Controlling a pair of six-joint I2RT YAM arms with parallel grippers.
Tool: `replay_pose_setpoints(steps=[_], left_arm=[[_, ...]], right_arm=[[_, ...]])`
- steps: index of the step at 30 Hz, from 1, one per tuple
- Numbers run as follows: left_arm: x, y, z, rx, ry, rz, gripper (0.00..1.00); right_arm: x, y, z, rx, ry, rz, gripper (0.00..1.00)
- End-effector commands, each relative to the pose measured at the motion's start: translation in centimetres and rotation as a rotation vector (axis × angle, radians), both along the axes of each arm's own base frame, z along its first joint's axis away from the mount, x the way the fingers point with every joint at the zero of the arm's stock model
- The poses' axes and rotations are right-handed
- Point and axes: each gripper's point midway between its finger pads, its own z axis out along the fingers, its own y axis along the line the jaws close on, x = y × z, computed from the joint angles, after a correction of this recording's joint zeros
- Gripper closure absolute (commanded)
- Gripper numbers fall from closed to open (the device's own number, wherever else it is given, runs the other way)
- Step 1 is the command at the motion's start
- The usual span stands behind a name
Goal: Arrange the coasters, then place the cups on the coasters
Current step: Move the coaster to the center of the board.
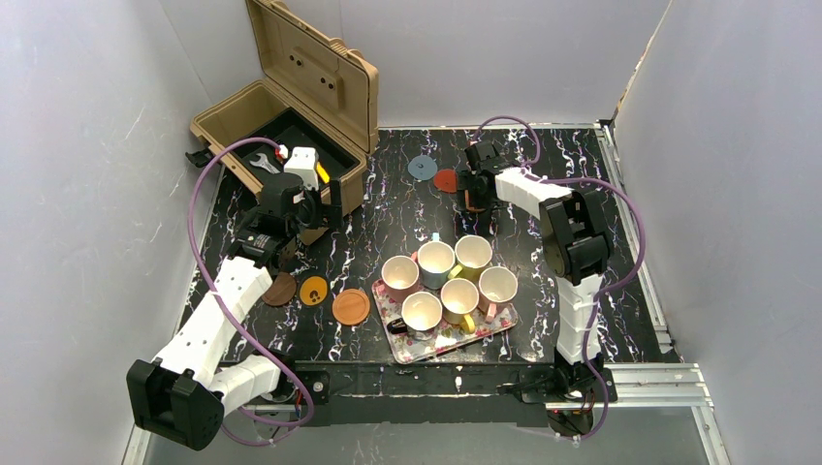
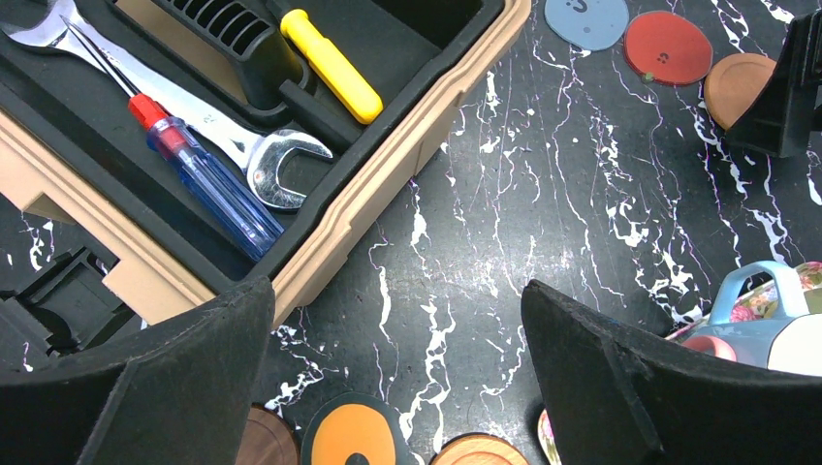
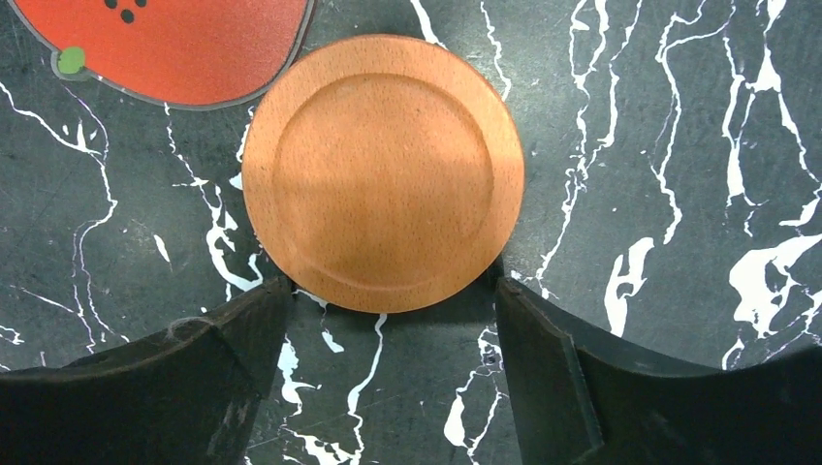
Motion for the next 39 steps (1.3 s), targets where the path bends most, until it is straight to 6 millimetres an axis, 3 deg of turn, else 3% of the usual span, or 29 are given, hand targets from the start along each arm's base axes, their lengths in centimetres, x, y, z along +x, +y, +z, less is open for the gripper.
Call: replay_pose_setpoints(steps=[1,12,19,23,28,39], left_arm=[[-0.2,0.3,0.9,-0.003,-0.023,0.007,0.03],[-0.4,0.1,0.9,-0.036,-0.035,0.009,0.05],[-2.0,-0.3,-1.0,-0.089,0.028,0.010,0.10],[-3.9,-0.3,-2.9,-0.154,0.083,0.050,0.11],[-6.2,-0.3,-6.7,-0.146,0.203,0.096,0.14],[-10.3,-2.6,-12.9,-0.147,0.351,0.179,0.18]], right_arm=[[-0.5,-0.5,1.4,-0.010,-0.019,0.004,0.13],[-1.7,0.0,8.2,0.108,-0.173,0.047,0.02],[-3.5,-2.3,11.1,0.157,-0.216,0.048,0.01],[-5.2,-4.1,12.2,0.186,-0.247,0.038,0.01],[-7.1,-5.8,13.7,0.198,-0.295,0.037,0.01],[-10.2,-5.7,15.0,0.263,-0.348,0.073,0.01]])
